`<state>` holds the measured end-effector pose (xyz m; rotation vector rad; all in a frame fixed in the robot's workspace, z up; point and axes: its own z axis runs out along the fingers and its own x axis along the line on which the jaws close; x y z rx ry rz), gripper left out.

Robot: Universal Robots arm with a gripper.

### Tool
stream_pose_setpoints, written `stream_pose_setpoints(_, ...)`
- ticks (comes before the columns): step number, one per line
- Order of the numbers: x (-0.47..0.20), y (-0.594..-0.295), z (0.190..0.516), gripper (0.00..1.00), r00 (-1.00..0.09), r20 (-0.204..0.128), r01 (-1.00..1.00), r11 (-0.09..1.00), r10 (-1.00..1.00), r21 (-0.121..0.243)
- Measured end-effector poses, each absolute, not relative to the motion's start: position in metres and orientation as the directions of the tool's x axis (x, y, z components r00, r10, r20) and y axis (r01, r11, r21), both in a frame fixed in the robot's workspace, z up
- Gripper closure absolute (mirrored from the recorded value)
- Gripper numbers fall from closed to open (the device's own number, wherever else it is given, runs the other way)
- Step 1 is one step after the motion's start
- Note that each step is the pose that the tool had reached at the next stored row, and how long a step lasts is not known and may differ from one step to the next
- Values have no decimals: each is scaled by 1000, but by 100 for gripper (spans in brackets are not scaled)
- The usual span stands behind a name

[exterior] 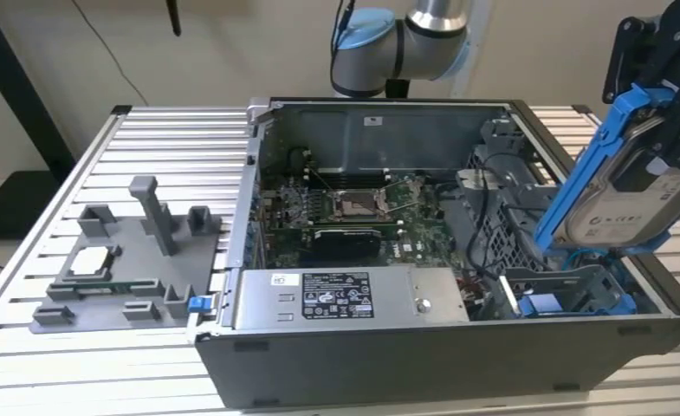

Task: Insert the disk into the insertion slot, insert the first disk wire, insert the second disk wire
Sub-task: 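Insert the disk into the insertion slot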

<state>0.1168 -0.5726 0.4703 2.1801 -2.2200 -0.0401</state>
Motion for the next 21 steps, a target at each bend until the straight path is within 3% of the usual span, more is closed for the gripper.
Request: stream_pose_setpoints(21, 117, -580, 456, 100, -18, 3, -999, 18, -1000, 39)
